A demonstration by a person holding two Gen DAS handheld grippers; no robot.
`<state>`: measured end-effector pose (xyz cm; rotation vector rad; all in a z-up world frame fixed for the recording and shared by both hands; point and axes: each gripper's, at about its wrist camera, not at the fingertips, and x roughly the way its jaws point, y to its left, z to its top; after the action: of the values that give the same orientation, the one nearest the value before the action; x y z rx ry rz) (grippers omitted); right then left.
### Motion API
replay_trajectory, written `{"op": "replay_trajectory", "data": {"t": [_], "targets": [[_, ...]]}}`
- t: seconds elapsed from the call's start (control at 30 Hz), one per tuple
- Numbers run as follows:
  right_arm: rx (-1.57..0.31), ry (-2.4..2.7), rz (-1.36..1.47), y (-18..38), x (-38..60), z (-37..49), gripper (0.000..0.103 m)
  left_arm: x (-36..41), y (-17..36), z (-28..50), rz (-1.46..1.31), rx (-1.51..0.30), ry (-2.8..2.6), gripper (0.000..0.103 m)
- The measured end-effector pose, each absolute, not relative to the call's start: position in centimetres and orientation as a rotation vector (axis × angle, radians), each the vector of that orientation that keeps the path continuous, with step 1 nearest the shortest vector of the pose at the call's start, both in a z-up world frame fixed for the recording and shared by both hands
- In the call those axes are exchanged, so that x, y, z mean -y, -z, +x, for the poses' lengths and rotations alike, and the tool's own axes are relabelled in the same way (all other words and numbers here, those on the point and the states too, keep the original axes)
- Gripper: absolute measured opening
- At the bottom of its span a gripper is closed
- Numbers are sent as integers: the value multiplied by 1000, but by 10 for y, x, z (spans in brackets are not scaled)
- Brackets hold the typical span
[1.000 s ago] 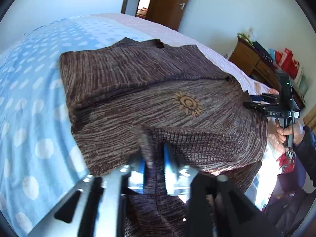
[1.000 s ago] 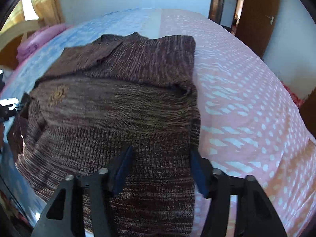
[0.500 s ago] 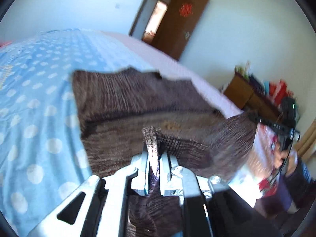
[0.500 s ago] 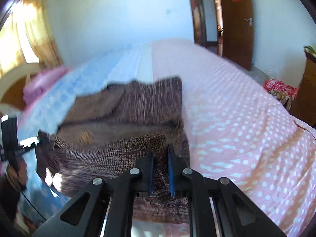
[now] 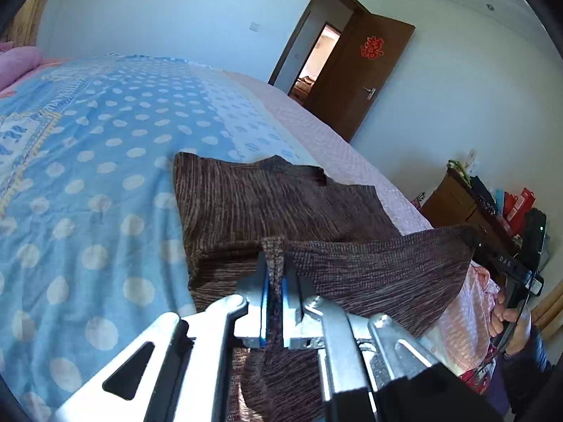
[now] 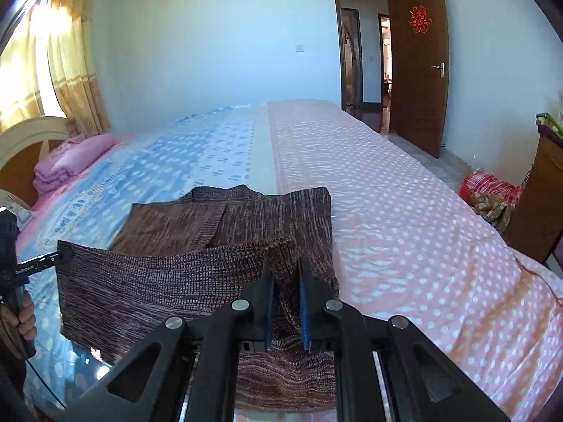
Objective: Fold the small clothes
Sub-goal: 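Lift the held sweater edge with both grippers and fold it over the body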
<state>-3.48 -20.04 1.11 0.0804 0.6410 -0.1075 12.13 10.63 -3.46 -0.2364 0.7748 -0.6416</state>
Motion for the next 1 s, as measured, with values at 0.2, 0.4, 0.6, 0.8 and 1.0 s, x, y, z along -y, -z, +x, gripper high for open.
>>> {"op": "replay_trajectory", "data": {"t": [0.2,0.4,0.6,0.8,1.0], "targets": [[-645,114,79,-10,205,-18,11,-113,32,138,-279,-772,605,6],[-623,96,58,-27,209,30,11,-119,12,181,-297,-743,517,6],[-694,88,78,-7,215,66,11,-99,23,195,-98,-820,530,6],[-726,87,91,15,216,49,11,-81,63,176,20,-915,543,68],[-723,84,100,16,216,39,11,-64,80,170,73,-941,501,57]]}}
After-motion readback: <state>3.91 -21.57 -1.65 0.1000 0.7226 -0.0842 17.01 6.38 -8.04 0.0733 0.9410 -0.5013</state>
